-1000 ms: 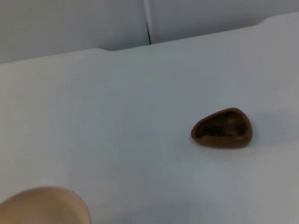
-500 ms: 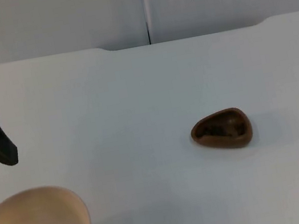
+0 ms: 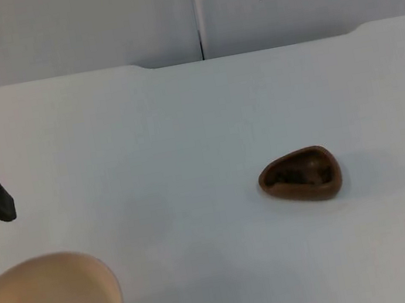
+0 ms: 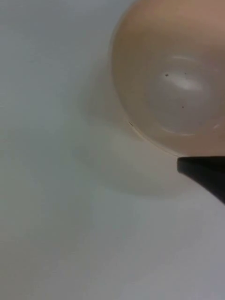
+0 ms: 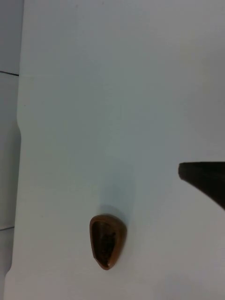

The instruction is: Pick up the bowl with the left hand and pour the coffee beans from the cup into the bowl with the right hand.

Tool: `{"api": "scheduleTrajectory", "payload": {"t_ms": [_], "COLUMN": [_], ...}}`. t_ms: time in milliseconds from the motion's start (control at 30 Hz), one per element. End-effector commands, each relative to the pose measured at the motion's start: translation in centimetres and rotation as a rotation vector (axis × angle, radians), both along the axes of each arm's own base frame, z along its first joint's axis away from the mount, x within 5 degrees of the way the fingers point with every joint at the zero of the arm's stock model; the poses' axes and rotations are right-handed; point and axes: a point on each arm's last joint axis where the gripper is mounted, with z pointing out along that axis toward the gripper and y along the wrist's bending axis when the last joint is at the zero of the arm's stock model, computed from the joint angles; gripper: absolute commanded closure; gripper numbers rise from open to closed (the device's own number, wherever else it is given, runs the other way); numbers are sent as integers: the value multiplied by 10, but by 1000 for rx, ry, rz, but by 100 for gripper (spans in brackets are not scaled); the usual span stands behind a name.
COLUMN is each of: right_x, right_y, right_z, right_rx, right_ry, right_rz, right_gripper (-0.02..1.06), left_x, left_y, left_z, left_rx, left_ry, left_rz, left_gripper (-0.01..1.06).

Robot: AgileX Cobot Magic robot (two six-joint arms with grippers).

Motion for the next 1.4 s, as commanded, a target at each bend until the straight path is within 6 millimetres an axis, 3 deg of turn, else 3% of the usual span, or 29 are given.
{"api": "scheduleTrajectory", "payload": {"t_ms": [0, 567, 1000, 1367], "right_x": [0, 0, 0, 0], "right_y": [0, 0, 0, 0], "right_z": [-2, -2, -2, -2], "right_rx": [-10, -6, -4, -4], "right_ry": [0, 1, 1, 1], "right_rz": [-6, -8, -5, -5], "right_gripper": [-1, -1, -1, -1], "left_x": [2, -8, -9, 1], "left_y": [0, -1, 3, 3], "left_z": [1, -6, -17, -54], "left_rx": [0, -61, -14, 45], "left_ry": [-9, 101, 79, 239], "left_rz": [33, 187, 171, 83], "left_gripper": [0, 0, 0, 0]}}
